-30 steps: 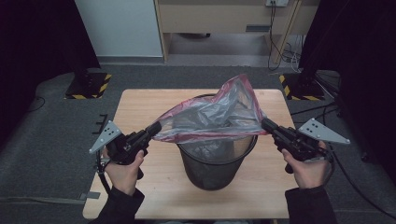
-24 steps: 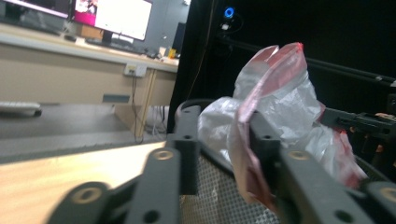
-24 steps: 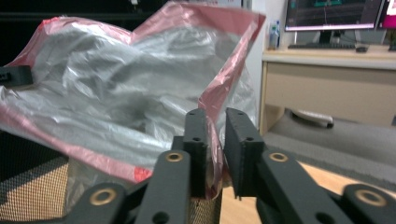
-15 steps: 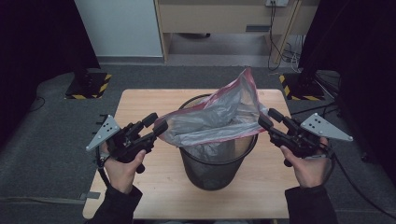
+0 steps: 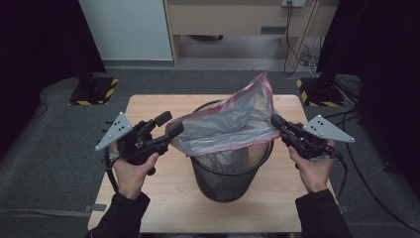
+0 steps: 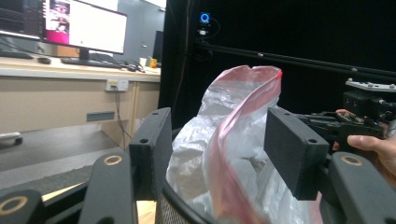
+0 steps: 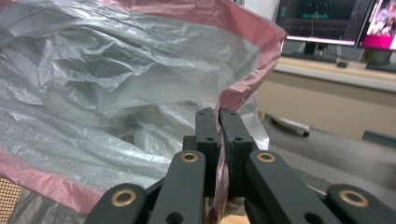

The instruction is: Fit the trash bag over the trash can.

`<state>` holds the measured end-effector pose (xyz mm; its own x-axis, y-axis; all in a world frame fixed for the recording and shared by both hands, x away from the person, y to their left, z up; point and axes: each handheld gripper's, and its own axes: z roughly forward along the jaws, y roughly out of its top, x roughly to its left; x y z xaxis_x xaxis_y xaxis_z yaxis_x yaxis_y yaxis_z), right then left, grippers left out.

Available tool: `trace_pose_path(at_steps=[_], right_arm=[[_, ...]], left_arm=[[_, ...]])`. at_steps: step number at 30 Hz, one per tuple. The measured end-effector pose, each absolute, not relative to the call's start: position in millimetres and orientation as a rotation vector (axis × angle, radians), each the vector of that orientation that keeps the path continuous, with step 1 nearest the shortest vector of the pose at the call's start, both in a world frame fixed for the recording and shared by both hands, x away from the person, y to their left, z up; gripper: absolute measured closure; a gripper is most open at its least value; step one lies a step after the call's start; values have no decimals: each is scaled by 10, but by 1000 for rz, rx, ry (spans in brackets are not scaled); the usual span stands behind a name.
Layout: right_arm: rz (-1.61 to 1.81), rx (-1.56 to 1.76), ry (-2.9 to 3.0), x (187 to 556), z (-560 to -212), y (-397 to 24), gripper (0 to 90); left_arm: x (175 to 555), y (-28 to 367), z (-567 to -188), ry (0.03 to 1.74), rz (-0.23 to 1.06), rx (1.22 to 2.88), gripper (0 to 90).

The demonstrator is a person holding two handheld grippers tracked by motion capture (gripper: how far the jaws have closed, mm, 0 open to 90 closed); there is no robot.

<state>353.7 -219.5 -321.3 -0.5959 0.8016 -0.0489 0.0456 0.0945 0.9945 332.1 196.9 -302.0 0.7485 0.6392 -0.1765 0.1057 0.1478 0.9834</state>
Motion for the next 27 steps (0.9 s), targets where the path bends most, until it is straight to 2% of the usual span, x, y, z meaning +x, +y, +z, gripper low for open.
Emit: trace_pose_path(at_steps=[7, 10, 13, 16, 17, 27], right_arm=[[1569, 801, 1772, 3580, -3176, -2140, 879], [1575, 801, 1778, 3590, -3169, -2111, 878], [1577, 798, 1785, 3598, -3165, -2096, 878], [1583, 802, 1788, 3592, -3161, -2092, 877], [1581, 802, 1789, 3590, -3161, -2097, 876], [1638, 890, 1754, 3507, -3149, -2314, 887]], left_arm=[[3521, 1861, -2964, 623, 378, 1423, 405], [3546, 1786, -2971, 600, 372, 1459, 455], [3532, 1697, -2977, 589, 373, 1520, 607], [3521, 1679, -2977, 613, 372, 1527, 858], [3520, 1686, -2977, 634, 381, 1516, 892], [3451, 2015, -3157, 890, 462, 1435, 900]])
